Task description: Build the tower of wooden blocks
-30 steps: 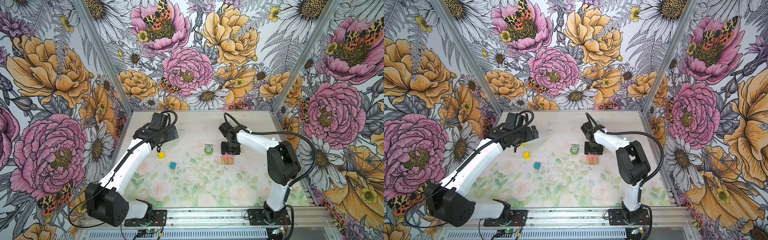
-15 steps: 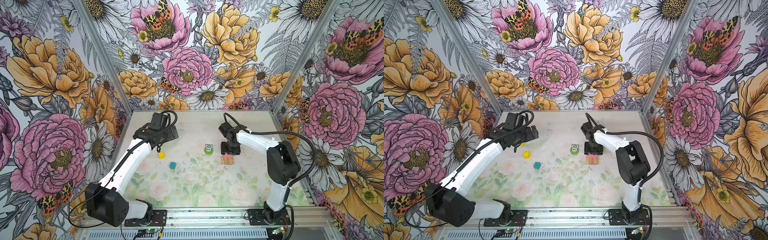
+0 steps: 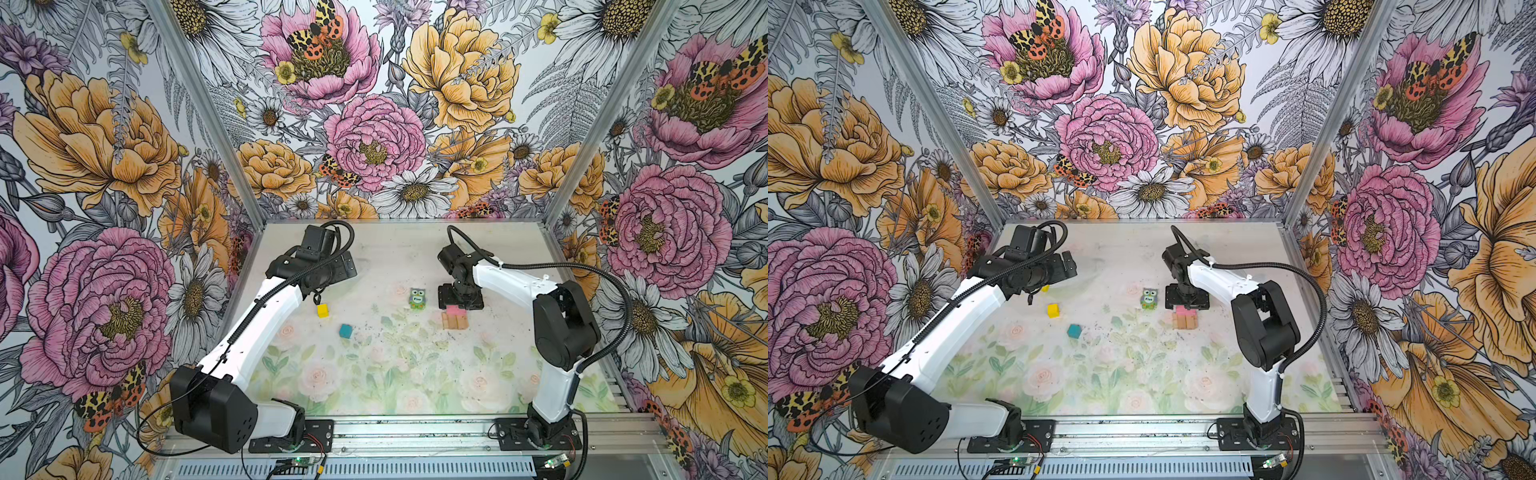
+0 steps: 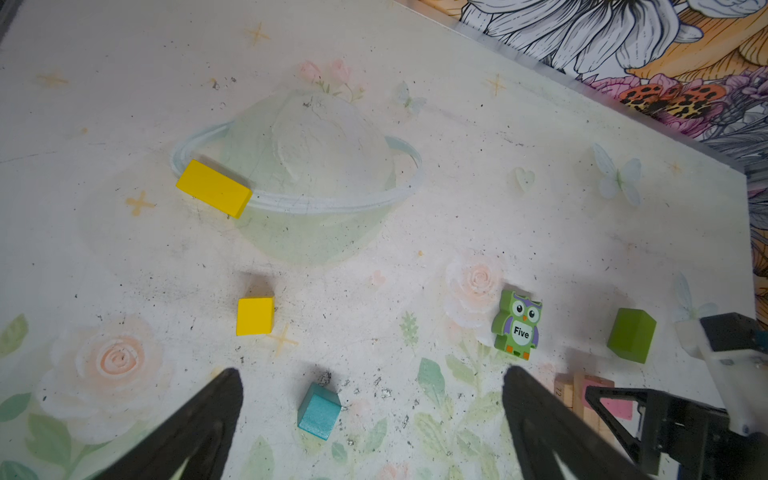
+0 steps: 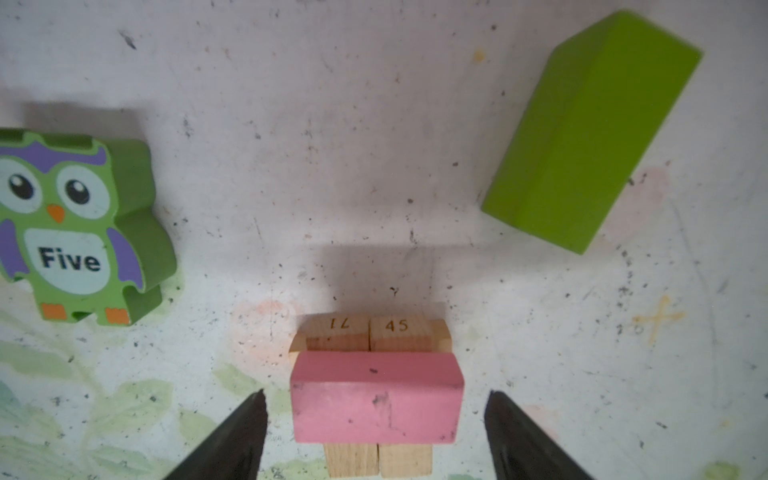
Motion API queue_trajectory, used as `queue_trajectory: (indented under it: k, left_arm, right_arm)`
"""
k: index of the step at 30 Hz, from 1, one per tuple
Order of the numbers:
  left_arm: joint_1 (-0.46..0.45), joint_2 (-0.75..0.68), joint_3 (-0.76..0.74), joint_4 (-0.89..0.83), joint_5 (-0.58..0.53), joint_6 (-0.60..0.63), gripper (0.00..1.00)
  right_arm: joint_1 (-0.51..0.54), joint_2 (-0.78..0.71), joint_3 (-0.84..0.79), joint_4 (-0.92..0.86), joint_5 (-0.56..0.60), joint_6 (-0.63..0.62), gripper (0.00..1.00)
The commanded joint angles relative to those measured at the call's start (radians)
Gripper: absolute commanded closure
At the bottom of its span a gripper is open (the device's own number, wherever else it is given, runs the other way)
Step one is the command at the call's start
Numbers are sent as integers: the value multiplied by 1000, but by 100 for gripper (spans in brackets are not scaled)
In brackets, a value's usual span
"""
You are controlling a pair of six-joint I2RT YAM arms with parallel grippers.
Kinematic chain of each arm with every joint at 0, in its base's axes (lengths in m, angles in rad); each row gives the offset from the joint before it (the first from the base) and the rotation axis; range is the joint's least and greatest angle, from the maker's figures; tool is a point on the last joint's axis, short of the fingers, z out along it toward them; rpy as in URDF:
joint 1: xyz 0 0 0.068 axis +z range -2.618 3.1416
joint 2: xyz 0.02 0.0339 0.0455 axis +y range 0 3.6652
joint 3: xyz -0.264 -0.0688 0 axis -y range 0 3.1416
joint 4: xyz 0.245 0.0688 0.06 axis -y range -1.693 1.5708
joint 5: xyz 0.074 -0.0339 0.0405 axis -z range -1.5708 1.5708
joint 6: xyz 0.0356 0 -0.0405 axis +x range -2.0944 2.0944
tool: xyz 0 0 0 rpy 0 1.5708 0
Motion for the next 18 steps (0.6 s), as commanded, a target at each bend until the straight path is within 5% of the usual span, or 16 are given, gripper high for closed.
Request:
queue_trajectory:
  k: [1,18]
  left_arm:
    - [12,-23,-8,22,-23,18,1]
    - [264,47,-76,15,-80,162,1]
  right_arm:
    - [-5,-36,24,13,-10,-1,11]
    - [1,-83,405,-127,-130,-23,5]
